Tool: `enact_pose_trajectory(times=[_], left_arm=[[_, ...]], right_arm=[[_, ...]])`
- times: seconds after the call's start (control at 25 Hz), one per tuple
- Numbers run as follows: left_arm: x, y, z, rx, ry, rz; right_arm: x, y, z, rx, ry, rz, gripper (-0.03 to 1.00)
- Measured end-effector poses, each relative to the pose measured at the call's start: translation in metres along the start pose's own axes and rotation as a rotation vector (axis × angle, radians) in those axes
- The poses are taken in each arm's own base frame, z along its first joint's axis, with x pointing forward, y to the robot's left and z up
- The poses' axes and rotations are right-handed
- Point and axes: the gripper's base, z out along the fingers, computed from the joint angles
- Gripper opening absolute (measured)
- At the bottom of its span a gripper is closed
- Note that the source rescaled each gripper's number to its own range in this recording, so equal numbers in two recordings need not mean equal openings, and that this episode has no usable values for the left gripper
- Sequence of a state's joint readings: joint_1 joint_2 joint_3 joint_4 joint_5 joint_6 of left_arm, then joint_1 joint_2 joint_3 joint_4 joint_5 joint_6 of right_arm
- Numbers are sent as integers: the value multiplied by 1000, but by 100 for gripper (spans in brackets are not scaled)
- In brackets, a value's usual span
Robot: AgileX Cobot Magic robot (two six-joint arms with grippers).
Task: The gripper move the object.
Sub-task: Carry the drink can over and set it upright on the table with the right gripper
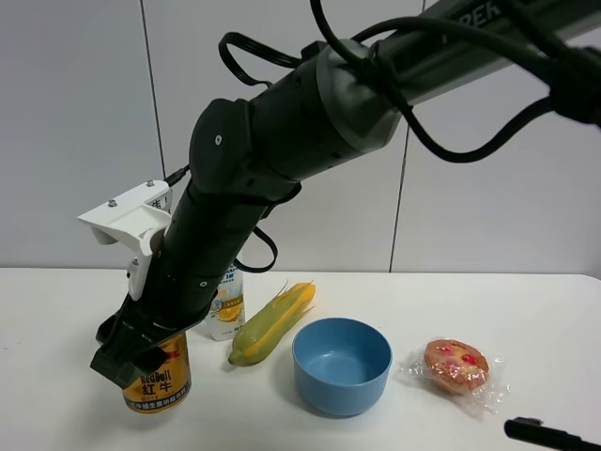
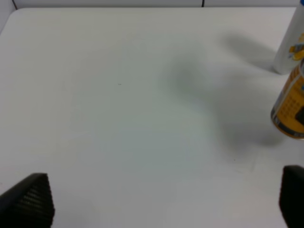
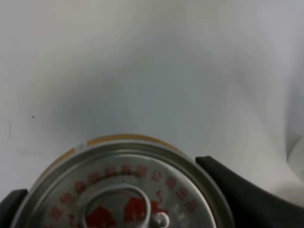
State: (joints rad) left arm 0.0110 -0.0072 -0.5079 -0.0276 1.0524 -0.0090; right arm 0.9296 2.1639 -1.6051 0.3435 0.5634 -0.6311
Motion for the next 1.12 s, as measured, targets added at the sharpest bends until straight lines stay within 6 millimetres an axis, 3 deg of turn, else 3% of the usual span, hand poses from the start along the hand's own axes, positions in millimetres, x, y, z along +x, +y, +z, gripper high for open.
enact_pose_trajectory(times=[0.4, 0.92, 1.12], left_arm=[[0, 0, 0, 0, 0, 0], [0, 0, 0, 0, 0, 0], [0, 0, 0, 0, 0, 0]], right_arm=[[-1, -2, 4, 24, -25, -102, 0], [15, -6, 39, 44, -9, -123, 0], [15, -7, 41, 53, -19, -122, 0]])
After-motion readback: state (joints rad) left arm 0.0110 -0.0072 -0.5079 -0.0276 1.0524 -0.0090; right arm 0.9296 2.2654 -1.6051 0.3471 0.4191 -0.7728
